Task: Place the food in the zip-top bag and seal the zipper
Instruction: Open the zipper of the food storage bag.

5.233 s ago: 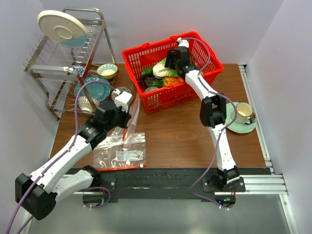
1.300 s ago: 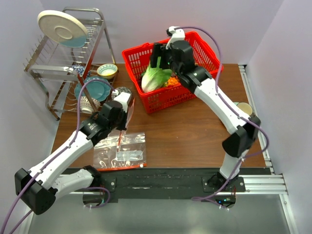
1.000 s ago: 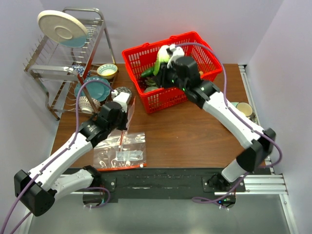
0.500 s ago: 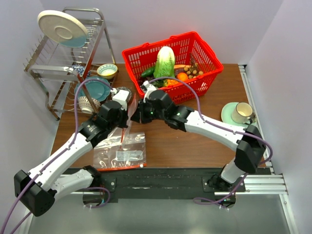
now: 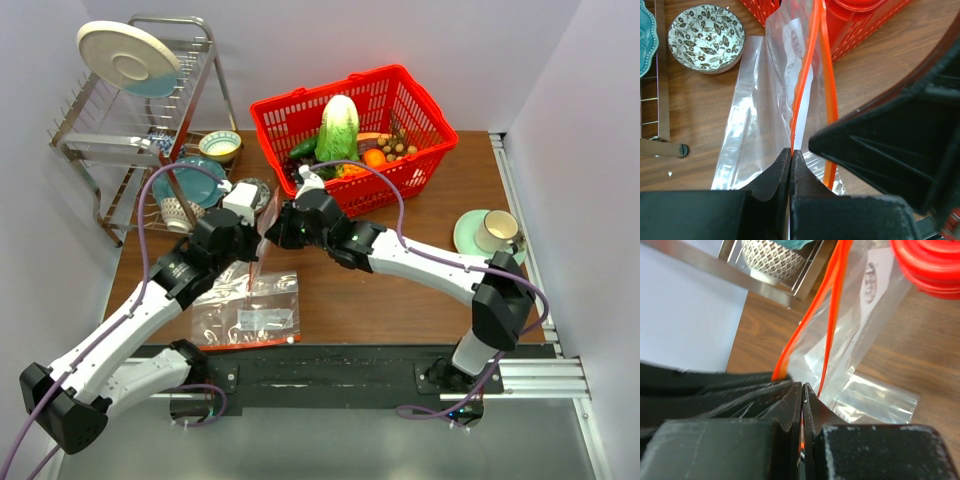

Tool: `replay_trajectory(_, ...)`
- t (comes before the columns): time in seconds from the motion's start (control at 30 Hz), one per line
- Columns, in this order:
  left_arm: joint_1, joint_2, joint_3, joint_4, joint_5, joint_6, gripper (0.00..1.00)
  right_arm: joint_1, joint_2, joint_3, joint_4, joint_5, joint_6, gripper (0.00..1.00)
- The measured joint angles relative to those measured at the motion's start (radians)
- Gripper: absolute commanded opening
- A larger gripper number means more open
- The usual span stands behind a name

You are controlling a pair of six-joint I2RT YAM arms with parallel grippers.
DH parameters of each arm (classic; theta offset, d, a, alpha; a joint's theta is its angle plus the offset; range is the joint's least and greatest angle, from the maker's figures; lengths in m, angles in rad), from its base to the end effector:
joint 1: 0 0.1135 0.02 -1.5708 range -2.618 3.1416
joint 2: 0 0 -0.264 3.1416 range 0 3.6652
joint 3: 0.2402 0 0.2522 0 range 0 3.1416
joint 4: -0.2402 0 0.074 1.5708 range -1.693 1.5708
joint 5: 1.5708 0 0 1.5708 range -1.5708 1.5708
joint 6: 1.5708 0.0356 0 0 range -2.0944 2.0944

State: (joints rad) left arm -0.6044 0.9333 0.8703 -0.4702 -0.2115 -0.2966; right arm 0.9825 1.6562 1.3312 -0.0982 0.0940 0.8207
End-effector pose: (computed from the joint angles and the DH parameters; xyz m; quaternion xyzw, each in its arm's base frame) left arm 0.1728 -0.1102 0.3148 0.0807 0.8614 -0.1322 0.4838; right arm 0.2212 0.3256 0.3102 -0.0424 0.8382 0.4008 0.3673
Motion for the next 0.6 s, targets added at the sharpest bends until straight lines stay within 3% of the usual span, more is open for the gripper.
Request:
replay_trajectory(0.33,0.0,-0.045,0.012,-0.023,0.015,0.0,0.0,0.018,0.032,0.002,-0.014,0.108,0.036,0.0)
replay_trajectory(0.6,0.0,-0.084,0.14,-0.071,0.052,-0.023,0.0,0.032,0.032,-0.013,0.018,0.15,0.061,0.02)
